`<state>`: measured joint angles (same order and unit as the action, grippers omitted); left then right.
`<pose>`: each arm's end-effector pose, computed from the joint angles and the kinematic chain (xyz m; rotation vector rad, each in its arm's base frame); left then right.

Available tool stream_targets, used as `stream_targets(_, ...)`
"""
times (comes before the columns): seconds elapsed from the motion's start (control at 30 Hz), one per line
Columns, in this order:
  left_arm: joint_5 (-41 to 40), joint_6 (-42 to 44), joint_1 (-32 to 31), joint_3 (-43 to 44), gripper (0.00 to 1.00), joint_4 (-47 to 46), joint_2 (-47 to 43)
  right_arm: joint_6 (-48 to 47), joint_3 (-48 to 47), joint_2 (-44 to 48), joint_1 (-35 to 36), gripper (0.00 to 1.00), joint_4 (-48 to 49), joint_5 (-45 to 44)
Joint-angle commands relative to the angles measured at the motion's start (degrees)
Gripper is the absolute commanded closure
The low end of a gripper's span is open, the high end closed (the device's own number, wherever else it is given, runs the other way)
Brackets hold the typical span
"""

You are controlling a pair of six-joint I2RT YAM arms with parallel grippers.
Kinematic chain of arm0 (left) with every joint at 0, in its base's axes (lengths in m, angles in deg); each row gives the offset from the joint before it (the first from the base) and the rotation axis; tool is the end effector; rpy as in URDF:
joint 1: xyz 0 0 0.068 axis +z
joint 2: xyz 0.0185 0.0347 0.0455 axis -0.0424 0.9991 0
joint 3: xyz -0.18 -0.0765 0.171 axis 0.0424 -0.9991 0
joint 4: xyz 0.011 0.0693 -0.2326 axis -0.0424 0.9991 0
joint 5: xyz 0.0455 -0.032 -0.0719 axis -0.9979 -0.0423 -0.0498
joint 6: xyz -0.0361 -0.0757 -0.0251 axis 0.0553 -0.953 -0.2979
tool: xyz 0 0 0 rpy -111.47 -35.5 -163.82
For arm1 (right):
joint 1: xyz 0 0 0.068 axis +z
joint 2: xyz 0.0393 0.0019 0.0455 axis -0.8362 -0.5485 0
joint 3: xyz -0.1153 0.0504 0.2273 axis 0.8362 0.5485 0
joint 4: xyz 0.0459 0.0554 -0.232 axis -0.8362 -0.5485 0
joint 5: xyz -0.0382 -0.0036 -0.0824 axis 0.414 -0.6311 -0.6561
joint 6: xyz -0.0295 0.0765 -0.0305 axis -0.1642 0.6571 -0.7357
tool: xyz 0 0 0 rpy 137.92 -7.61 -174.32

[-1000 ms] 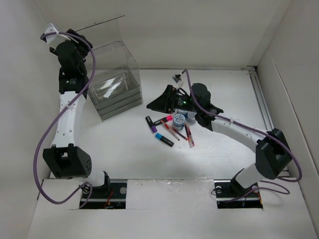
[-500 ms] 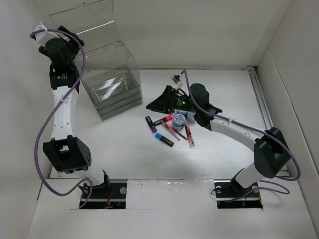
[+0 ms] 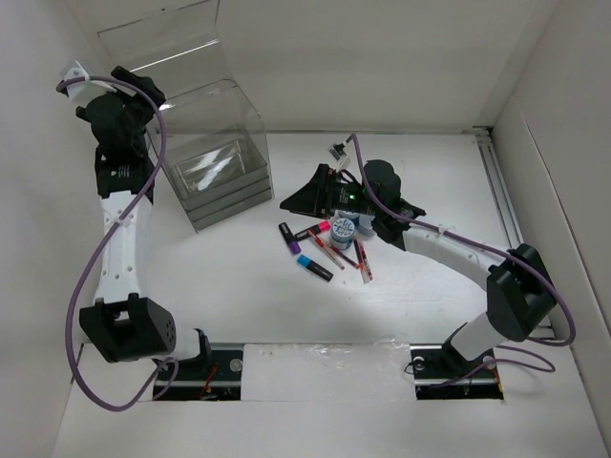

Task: Sort the stationery into containers
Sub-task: Open the drawer, then grab a piece of stationery with the left arm

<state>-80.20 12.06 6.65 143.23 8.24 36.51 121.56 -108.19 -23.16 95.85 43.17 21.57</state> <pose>0.3354 0.0639 0.4698 -0.5458 1.2646 -0.1917 0.2668 0.2734 0.3161 -0.2489 1.9181 1.7001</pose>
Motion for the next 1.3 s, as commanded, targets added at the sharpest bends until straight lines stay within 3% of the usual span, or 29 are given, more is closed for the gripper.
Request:
stream_targets(0.0,0.5,-0.7,0.1,0.5,0.27,-3.0,-2.7,-1.0,-2.2,2.6,0.7,0.14,1.0,-0.3)
stream_targets(0.17,0.5,-1.2,0.1,-1.1,0.32,-2.2,-5.2,-1.5,-1.7,4.4,0.7,0.15,-0.3,-0.8)
stream_targets(0.23,1.6,-2.8,0.1,-2.5,0.38,-2.2,-7.3,-2.0,-1.7,4.9,0.7,0.24,-1.0,-2.0)
stream_targets(0.27,1.6,-3.6,0.1,-4.4,0.4,-2.2,-8.3,-2.0,-2.3,5.4,0.7,0.32,-1.6,-2.0)
stream_targets(0.3,2.2,-4.5,0.1,-5.7,0.46,-2.2,-9.4,-2.6,-2.3,5.4,0.7,0.47,-2.6,-2.8)
stream_targets(0.43,2.4,-7.3,-3.2,-12.8,0.61,-3.8,-18.0,-4.0,-2.3,8.3,0.7,0.74,-6.6,-7.5)
stream_targets(0.63,9.7,-14.9,-3.2,-30.0,0.74,-7.9,-30.1,-6.3,0.4,15.1,1.8,0.87,-14.5,-21.2)
stream_targets(0.87,13.1,-11.1,-3.2,-38.4,0.75,-2.6,-41.1,-8.7,3.0,18.9,1.8,0.87,-19.8,-29.5)
stream_targets(0.97,14.5,-8.2,-3.2,-39.1,0.75,0.6,-45.3,-8.7,4.2,19.5,1.8,0.79,-20.4,-31.4)
stream_targets(1.1,24.4,-4.0,-3.2,-42.0,0.64,1.9,-48.4,-8.7,5.3,21.7,1.8,0.55,-22.4,-36.5)
stream_targets(1.13,29.1,-3.3,-3.2,-42.8,0.59,1.9,-49.0,-9.3,5.3,21.8,1.8,0.45,-23.2,-38.0)
stream_targets(1.27,33.7,-0.8,-3.2,-46.0,0.46,1.6,-49.6,-9.3,5.9,22.5,1.2,0.29,-27.2,-47.8)
